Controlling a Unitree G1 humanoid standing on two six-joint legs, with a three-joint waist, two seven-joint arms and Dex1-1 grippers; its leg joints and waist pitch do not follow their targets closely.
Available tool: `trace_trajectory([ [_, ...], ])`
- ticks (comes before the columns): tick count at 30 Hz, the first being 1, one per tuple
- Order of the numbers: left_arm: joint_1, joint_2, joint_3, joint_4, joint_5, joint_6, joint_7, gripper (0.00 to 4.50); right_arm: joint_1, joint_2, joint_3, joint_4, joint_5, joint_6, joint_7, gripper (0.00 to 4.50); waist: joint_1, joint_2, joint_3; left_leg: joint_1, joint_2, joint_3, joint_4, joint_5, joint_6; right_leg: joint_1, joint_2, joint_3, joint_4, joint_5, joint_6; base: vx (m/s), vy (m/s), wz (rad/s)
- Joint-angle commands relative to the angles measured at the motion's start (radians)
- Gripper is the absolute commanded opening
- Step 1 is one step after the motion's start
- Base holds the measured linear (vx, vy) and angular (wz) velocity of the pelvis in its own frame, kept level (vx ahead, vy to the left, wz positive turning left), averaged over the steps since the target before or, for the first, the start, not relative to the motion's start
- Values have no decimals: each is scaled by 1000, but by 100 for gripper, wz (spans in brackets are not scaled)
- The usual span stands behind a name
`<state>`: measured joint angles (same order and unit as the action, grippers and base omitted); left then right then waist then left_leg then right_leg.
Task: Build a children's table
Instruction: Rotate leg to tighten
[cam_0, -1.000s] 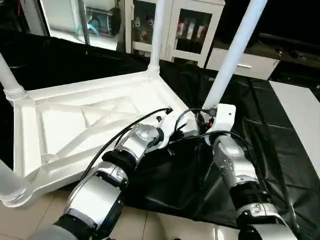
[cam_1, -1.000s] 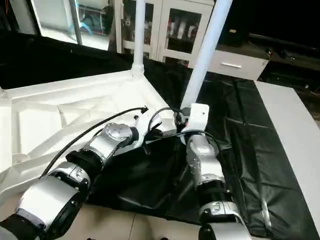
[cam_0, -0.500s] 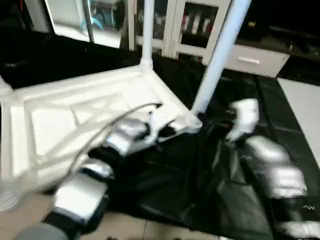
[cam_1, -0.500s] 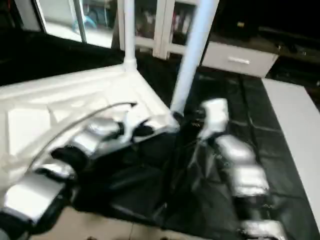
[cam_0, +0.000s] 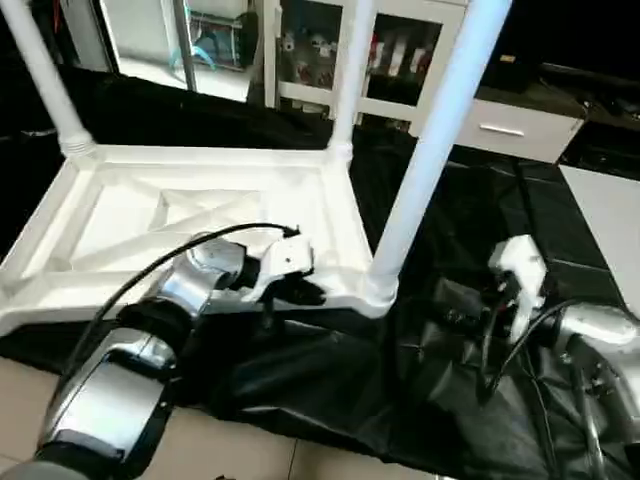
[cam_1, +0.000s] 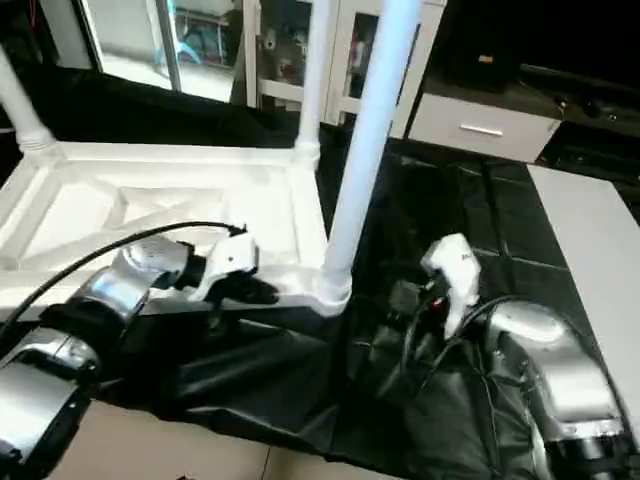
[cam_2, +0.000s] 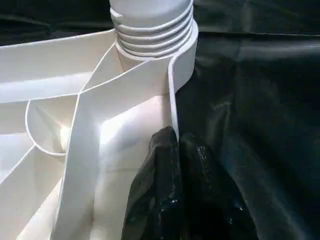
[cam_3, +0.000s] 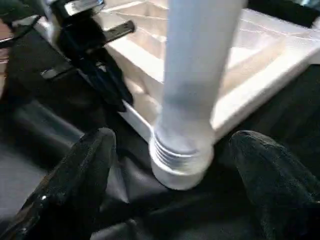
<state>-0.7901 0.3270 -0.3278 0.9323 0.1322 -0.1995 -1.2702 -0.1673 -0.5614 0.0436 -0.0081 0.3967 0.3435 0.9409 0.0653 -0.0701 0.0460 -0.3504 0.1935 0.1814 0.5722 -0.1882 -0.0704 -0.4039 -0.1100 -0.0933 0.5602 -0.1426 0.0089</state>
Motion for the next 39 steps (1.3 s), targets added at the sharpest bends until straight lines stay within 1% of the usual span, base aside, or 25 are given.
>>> trace_trajectory([
  [1, 40, 4, -71, 12, 38, 25, -73, 44, -2, -8, 1, -25, -2, 6, 7, 405, 3, 4, -48, 8, 47, -18, -83, -389, 5, 29, -55, 46, -77, -476, -145, 0, 0, 0],
  [2, 44, 8, -70, -4, 32, 51, -88, 55, -3, -6, 3, -26, -3, 7, 12, 405, 3, 3, -49, 5, 49, -18, -84, -375, 3, 33, -55, 47, -70, -441, -156, 0, 0, 0],
  [4, 48, 14, -68, -21, 32, 69, -96, 59, -15, -3, 4, -17, -7, 8, 18, 405, 3, 2, -50, 1, 48, -17, -84, -353, 4, 36, -52, 48, -64, -395, -167, 0, 0, 0],
  [5, 50, 17, -68, -25, 40, 62, -86, 68, -19, -3, 3, -16, -9, 10, 19, 405, 4, 3, -53, 1, 49, -17, -84, -337, 5, 39, -52, 48, -59, -361, -176, 0, 0, 0],
  [7, 51, 19, -69, -27, 45, 54, -78, 68, -21, -3, 4, -16, -9, 12, 20, 405, 2, 2, -53, -1, 46, -14, -81, -317, 11, 41, -51, 49, -54, -317, -192, 0, 0, 0],
  [8, 52, 18, -69, -26, 51, 56, -63, 68, -24, -4, 5, -17, -8, 13, 19, 405, 3, 2, -54, 1, 46, -11, -79, -308, 16, 41, -51, 50, -52, -304, -199, 0, 0, 0],
  [11, 54, 19, -72, -31, 59, 72, -51, 68, -28, -9, 10, -18, -5, 13, 17, 405, 4, 4, -53, 2, 46, -10, -78, -302, 21, 41, -51, 50, -53, -309, -200, 0, 0, 0],
  [12, 55, 19, -73, -33, 59, 71, -51, 68, -28, -9, 10, -20, -4, 12, 17, 405, 5, 5, -52, 3, 45, -10, -79, -309, 20, 41, -51, 50, -56, -326, -196, 0, 0, 0],
  [16, 56, 20, -71, -39, 48, 80, -66, 68, -26, -10, 9, -23, -5, 12, 20, 405, 4, 5, -50, 3, 44, -12, -80, -333, 12, 40, -51, 49, -61, -375, -177, 0, 0, 0],
  [17, 56, 20, -71, -40, 47, 80, -69, 68, -26, -10, 9, -24, -4, 13, 21, 405, 4, 5, -51, 4, 44, -12, -80, -334, 12, 40, -52, 49, -62, -377, -177, 0, 0, 0],
  [19, 58, 18, -63, -45, 41, 92, -75, 41, -29, -11, 8, -21, -7, 10, 20, 405, 2, 5, -51, 2, 44, -12, -79, -327, 13, 41, -51, 49, -60, -367, -177, 0, 0, 0],
  [21, 59, 19, -63, -44, 42, 96, -80, 41, -35, -9, 8, -12, -9, 1, 22, 405, 2, 6, -52, 2, 44, -12, -79, -316, 15, 42, -50, 49, -57, -344, -185, 0, 0, 0],
  [23, 60, 19, -65, -46, 41, 97, -82, 21, -40, -9, 10, -4, -11, -8, 30, 405, 1, 6, -53, 2, 45, -11, -78, -312, 18, 42, -50, 49, -55, -327, -193, 0, 0, 0],
  [25, 65, 15, -58, -51, 28, 95, -90, 3, -47, -12, 25, 5, -17, -19, 51, 405, 1, 6, -53, 2, 44, -10, -77, -308, 24, 43, -49, 49, -55, -324, -197, 0, 0, 0],
  [27, 74, 7, -47, -63, 8, 92, -95, 1, -54, -13, 47, 17, -28, -29, 72, 405, 1, 6, -53, 1, 44, -11, -77, -303, 25, 43, -50, 48, -53, -321, -200, 0, 0, 0],
  [29, 86, 2, -47, -83, -2, 93, -104, 1, -59, -14, 74, 33, -48, -47, 91, 405, 0, 4, -52, 1, 45, -10, -76, -305, 30, 42, -50, 49, -54, -328, -200, 0, 0, 0],
  [30, 90, 0, -47, -90, -4, 95, -107, 1, -61, -13, 82, 39, -54, -52, 96, 405, 0, 5, -51, 1, 44, -10, -76, -303, 30, 42, -50, 49, -55, -331, -199, 0, 0, 0],
  [31, 104, 0, -56, -108, 3, 95, -110, 1, -76, -4, 98, 68, -77, -75, 96, 405, -1, 1, -52, 0, 45, -9, -76, -300, 31, 42, -51, 49, -55, -335, -198, 0, 0, 0],
  [32, 104, 0, -56, -108, 3, 95, -110, 1, -76, -4, 98, 68, -77, -75, 96, 405, -1, 1, -51, 0, 45, -10, -76, -299, 31, 42, -51, 49, -54, -339, -197, 0, 0, 0],
  [33, 116, 2, -64, -117, 10, 90, -111, 1, -94, 2, 113, 100, -106, -101, 96, 405, -1, 3, -52, 3, 45, -9, -75, -296, 30, 38, -51, 49, -55, -340, -198, 0, 0, 0],
  [34, 116, 2, -64, -117, 10, 90, -111, 1, -94, 2, 113, 100, -106, -101, 96, 405, -4, 3, -51, -1, 44, -10, -76, -293, 30, 40, -49, 49, -53, -338, -198, 0, 0, 0],
  [35, 120, 3, -67, -120, 11, 87, -110, 1, -102, 2, 121, 116, -122, -116, 98, 405, -1, 3, -51, 3, 44, -8, -75, -291, 31, 39, -49, 49, -54, -337, -198, 0, 0, 0],
  [37, 126, 4, -72, -128, 12, 84, -113, 1, -121, 7, 135, 151, -141, -144, 103, 405, -1, 3, -51, 2, 44, -8, -75, -293, 34, 39, -49, 49, -54, -339, -197, 0, 0, 0],
  [38, 128, 5, -73, -130, 12, 83, -114, 1, -130, 12, 138, 164, -142, -148, 103, 405, -2, 0, -51, 2, 44, -7, -75, -292, 35, 39, -49, 49, -54, -340, -197, 0, 0, 0],
  [39, 130, 7, -74, -133, 13, 84, -114, 1, -139, 18, 141, 177, -142, -153, 103, 405, -1, 1, -51, 2, 43, -7, -75, -290, 36, 40, -49, 49, -54, -343, -197, 0, 0, 0],
])
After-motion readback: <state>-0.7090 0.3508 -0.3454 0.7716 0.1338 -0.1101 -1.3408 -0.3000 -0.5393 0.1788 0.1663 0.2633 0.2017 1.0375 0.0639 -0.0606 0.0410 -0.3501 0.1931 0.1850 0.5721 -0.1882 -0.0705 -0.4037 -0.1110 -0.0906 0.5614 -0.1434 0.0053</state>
